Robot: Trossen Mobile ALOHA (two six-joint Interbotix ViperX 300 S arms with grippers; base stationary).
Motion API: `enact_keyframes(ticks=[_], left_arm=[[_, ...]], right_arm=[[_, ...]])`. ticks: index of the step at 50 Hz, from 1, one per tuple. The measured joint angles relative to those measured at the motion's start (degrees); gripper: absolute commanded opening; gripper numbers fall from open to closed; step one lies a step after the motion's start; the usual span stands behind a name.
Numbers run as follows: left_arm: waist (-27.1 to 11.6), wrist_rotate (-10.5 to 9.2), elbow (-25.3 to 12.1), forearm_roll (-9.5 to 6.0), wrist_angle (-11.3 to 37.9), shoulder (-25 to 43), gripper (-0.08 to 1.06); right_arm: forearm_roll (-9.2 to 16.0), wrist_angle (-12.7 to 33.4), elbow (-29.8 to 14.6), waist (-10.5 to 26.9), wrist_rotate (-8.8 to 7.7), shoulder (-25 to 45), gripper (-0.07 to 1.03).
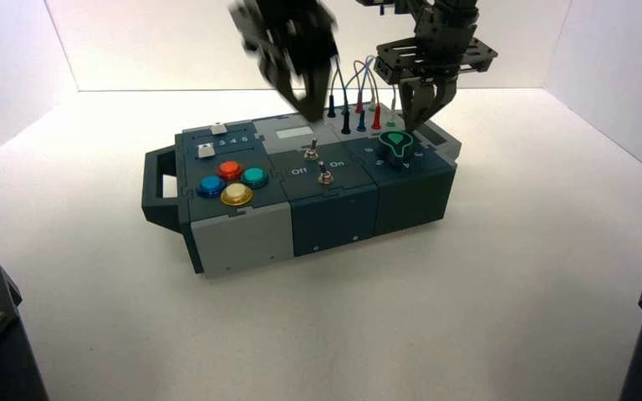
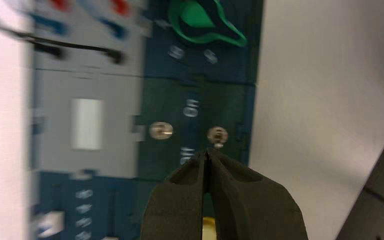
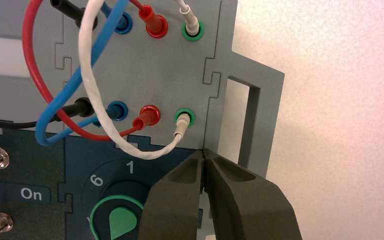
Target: Flip the top switch off with the left gripper.
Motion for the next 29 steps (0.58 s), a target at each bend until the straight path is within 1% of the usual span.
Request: enact_keyframes(ticks=[1, 5, 8, 15, 21, 26, 29], left_arm=[[0.0, 0.0, 0.0, 0.0, 0.0, 0.0, -0.03], [2.2, -0.09, 0.88, 0.0, 0.88, -2.99, -0.03], [3.08, -0.09, 2.9, 0.0, 1.32, -5.36, -0.03], [3.16, -0.18, 5.71, -0.26, 1.41, -7.65, -0.03], [3.16, -0.7, 8.17, -0.44, 0.88, -9.14, -0.03], [3.08, -0.79, 9.49, -0.44, 0.7, -9.84, -0.03], [3.08, -0.79, 9.49, -0.44, 0.7, -9.84, -0.03]], right_arm=[[0.0, 0.0, 0.0, 0.0, 0.0, 0.0, -0.02], [0.09, 0.09, 0.0, 0.0, 0.0, 0.0, -0.02], [0.09, 0.26, 0.0, -0.09, -0.09, -0.26, -0.02], [0.09, 0.18, 0.09, 0.0, -0.09, -0.53, -0.02], [0.18, 0.09, 0.09, 0.18, -0.09, -0.62, -0.02], [0.26, -0.26, 0.0, 0.88, -0.09, -0.53, -0.02], [0.26, -0.26, 0.0, 0.88, -0.09, -0.53, -0.02]])
